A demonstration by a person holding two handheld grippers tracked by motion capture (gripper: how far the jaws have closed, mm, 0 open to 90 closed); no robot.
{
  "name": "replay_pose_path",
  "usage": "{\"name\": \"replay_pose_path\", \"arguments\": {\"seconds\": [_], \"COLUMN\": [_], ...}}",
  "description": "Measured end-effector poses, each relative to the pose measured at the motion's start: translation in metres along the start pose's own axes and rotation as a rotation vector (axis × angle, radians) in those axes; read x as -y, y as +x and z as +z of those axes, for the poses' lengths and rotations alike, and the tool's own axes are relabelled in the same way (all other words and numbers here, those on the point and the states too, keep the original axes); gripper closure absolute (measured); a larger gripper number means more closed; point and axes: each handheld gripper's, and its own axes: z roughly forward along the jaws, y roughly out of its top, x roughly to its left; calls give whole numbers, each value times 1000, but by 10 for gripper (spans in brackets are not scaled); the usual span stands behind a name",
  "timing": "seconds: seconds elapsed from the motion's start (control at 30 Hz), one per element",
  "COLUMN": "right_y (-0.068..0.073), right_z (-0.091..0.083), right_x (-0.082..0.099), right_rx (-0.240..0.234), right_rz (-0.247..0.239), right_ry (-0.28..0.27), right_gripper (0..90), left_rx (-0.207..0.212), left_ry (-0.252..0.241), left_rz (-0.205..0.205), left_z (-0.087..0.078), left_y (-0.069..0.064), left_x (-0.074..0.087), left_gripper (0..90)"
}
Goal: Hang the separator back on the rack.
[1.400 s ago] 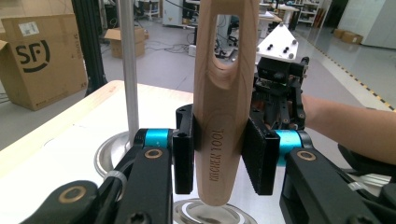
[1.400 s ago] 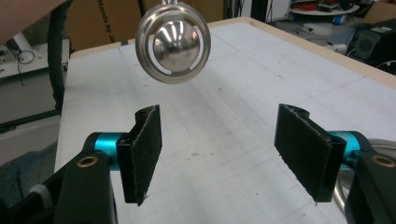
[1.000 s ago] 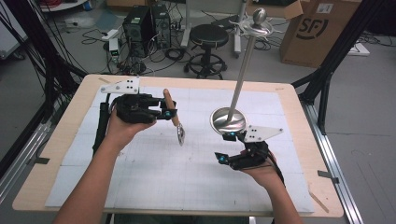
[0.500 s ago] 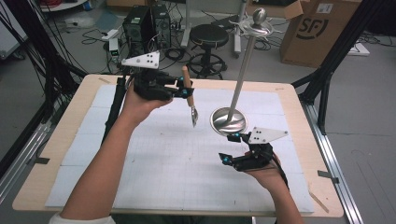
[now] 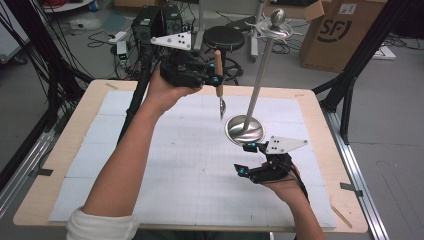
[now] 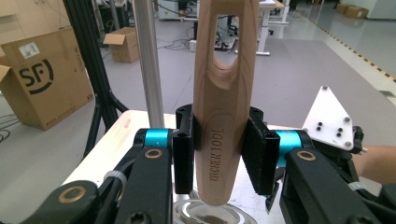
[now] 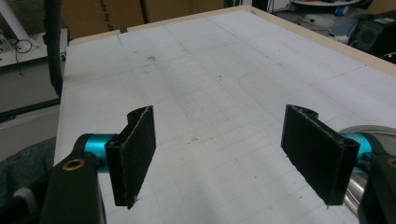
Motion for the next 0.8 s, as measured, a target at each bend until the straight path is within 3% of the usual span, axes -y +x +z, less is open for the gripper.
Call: {"name": "replay_pose_path", "arguments": {"seconds": [0.4, 0.8], "right_y": [-1, -4], "right_z": [-1, -3], "right_x": [1, 4], "right_rx": [2, -3], "right_rz": [5, 24], "right_ry": [1, -17], "right_gripper": [257, 257], "left_rx": [-5, -26], "left_ry": [3, 31], "left_rz": [-8, 0], "left_z": [17, 40], "left_y": [11, 9], "left_x": [-22, -42], "left_gripper": [678, 677]}}
